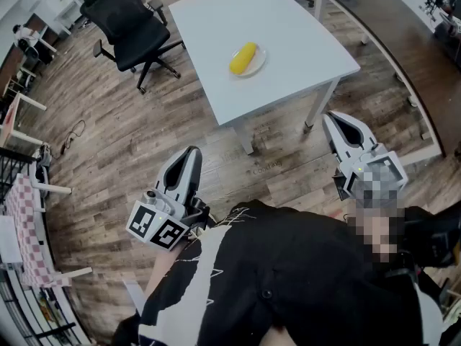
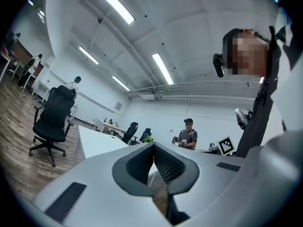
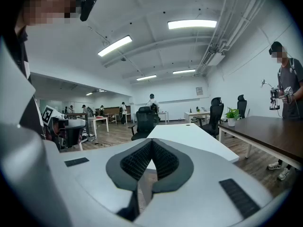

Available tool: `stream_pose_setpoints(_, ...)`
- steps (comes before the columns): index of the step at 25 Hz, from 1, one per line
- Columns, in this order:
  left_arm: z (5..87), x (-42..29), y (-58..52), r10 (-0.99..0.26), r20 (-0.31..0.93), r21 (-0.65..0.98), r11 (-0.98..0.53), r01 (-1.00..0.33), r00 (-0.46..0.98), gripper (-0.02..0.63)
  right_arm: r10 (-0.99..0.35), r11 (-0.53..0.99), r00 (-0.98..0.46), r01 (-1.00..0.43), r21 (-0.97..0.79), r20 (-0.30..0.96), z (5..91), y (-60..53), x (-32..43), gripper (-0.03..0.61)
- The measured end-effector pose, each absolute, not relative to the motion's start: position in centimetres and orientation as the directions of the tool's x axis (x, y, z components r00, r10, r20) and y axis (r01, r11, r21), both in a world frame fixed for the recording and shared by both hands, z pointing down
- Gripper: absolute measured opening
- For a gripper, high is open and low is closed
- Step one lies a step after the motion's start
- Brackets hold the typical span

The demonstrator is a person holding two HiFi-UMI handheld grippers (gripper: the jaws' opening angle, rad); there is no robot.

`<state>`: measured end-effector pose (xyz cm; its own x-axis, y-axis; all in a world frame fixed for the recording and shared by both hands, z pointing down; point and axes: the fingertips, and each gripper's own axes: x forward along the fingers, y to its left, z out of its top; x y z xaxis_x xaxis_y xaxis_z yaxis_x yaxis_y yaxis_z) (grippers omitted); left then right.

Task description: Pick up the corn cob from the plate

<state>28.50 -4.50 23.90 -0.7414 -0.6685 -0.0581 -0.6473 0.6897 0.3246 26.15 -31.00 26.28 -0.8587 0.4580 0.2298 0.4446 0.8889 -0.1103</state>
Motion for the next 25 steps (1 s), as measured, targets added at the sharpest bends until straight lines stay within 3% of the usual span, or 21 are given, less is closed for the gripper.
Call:
stream_pose_setpoints(16,24.1,27.2,-2.6,-0.641,-0.026,0.332,0.718,-0.611,-0.767,0.015,0.485,0.872,-0.846,0.449,-0.196,0.223,27.7,-29.6,23.4,0.015)
stream_pose_setpoints(25,26.1,21.7,0.1,-0.681,-0.028,0.383,0.669,-0.637,-0.732,0.015,0.440,0.895,-0.842,0.386,-0.223,0.312,30.1,-26.2,19.3,0.016)
